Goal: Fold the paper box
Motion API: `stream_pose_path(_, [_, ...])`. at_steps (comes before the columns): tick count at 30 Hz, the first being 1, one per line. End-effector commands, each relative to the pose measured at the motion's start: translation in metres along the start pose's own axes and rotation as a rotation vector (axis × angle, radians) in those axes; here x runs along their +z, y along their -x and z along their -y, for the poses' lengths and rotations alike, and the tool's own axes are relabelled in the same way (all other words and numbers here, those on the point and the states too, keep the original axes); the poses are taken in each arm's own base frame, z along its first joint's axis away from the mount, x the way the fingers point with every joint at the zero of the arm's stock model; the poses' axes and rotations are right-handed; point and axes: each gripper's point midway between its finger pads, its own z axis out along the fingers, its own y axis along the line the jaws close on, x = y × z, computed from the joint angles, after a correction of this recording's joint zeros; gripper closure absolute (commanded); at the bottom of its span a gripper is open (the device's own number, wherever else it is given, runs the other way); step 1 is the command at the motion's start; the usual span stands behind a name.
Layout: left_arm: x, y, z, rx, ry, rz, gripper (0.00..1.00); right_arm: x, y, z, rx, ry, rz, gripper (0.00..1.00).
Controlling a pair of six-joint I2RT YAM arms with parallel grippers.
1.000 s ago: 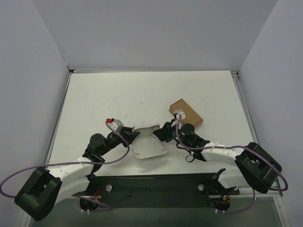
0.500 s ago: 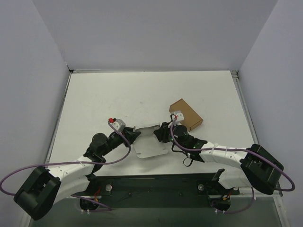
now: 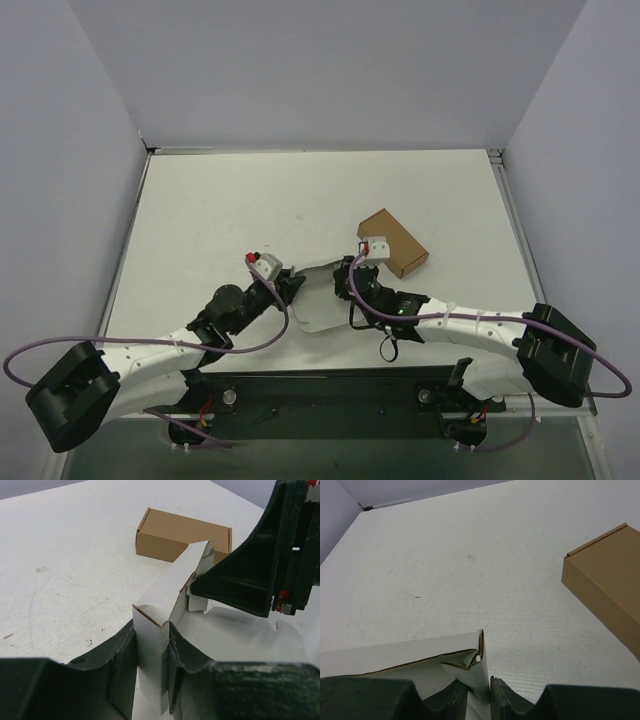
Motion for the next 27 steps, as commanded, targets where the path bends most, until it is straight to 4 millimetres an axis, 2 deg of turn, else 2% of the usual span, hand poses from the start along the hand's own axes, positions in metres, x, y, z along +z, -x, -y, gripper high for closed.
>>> stream_pose_path(1, [0.002,-0.015,-0.010,0.037,0.117,-0.071,1.00,0.004,0.036,0.047,0.050,-0.275,0.160,1.00])
stream_pose_path(2, [0.003,-0.017,-0.016,0.016,0.161,-0.076,1.00,0.004,0.035,0.051,0.073,-0.292,0.160,1.00])
stream_pose_path(8, [0.005,-0.019,-0.019,-0.011,0.231,-0.079,1.00,0.011,0.034,0.081,0.041,-0.421,0.143,1.00])
stream_pose_path(11, [0.007,-0.015,-0.018,-0.007,0.241,-0.081,1.00,0.012,0.026,0.095,0.027,-0.465,0.129,1.00])
stream_pose_path(17, [0.007,-0.017,-0.019,-0.015,0.246,-0.090,1.00,0.014,0.008,0.124,0.122,-0.473,0.084,1.00])
stream_pose_path(22, [0.013,-0.017,-0.005,-0.028,0.169,-0.083,1.00,0.016,0.008,0.124,0.102,-0.470,0.069,1.00])
stream_pose_path(27, [0.018,-0.019,0.003,-0.026,0.121,-0.087,1.00,0.022,0.009,0.106,0.077,-0.382,0.056,1.00])
